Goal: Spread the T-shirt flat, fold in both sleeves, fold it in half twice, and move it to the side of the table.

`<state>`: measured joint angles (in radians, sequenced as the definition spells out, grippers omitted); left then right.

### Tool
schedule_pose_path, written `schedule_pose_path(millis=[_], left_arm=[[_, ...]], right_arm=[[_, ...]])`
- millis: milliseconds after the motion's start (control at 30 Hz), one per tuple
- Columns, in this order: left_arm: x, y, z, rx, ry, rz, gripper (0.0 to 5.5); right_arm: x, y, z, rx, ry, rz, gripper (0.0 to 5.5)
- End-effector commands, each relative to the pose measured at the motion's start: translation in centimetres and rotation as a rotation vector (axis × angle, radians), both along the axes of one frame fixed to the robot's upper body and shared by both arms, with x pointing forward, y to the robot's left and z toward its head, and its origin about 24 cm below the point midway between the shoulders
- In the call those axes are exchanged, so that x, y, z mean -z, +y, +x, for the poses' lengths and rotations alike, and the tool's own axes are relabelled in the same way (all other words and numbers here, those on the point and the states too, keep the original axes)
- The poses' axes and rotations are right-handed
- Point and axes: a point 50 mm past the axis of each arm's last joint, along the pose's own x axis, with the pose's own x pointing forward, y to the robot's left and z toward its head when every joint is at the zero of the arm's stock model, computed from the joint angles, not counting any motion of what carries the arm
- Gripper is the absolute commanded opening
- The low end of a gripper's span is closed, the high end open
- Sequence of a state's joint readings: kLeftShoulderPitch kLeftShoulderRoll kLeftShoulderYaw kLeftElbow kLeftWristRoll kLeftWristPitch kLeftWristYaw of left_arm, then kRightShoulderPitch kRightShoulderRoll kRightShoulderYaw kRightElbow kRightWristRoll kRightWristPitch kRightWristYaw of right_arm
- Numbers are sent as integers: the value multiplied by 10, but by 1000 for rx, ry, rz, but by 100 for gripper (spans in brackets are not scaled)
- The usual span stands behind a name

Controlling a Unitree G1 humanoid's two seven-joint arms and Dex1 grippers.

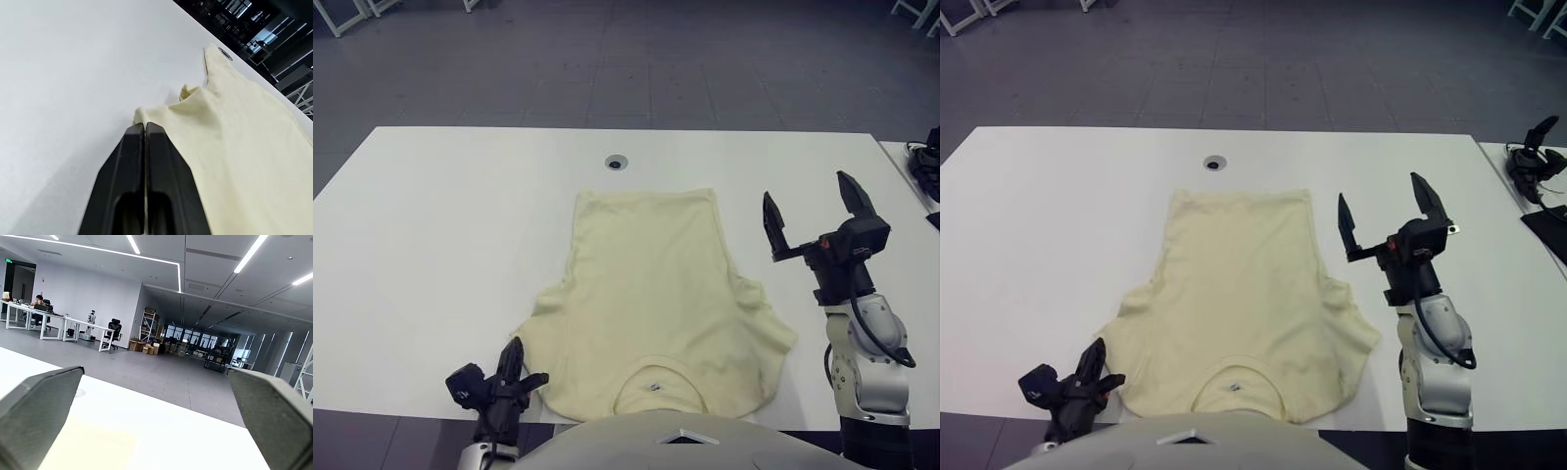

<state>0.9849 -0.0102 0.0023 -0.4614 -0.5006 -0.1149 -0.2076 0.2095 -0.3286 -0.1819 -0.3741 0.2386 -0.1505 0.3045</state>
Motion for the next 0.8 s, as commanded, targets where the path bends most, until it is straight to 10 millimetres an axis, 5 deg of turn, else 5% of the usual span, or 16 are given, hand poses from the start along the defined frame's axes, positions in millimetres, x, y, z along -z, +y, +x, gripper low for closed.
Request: schedule_pose_path(millis=[33,433,800], left_arm=[[-5,-4,0,64,-46,116,1],[-21,-30,4,316,-219,373,1],[-17,-57,4,603,-270,469,1]], right_arm=[[-1,2,2,-12,-8,-1,540],[2,3,2,-18,1,-6,540],[4,4,3,-22,3,-13,540]])
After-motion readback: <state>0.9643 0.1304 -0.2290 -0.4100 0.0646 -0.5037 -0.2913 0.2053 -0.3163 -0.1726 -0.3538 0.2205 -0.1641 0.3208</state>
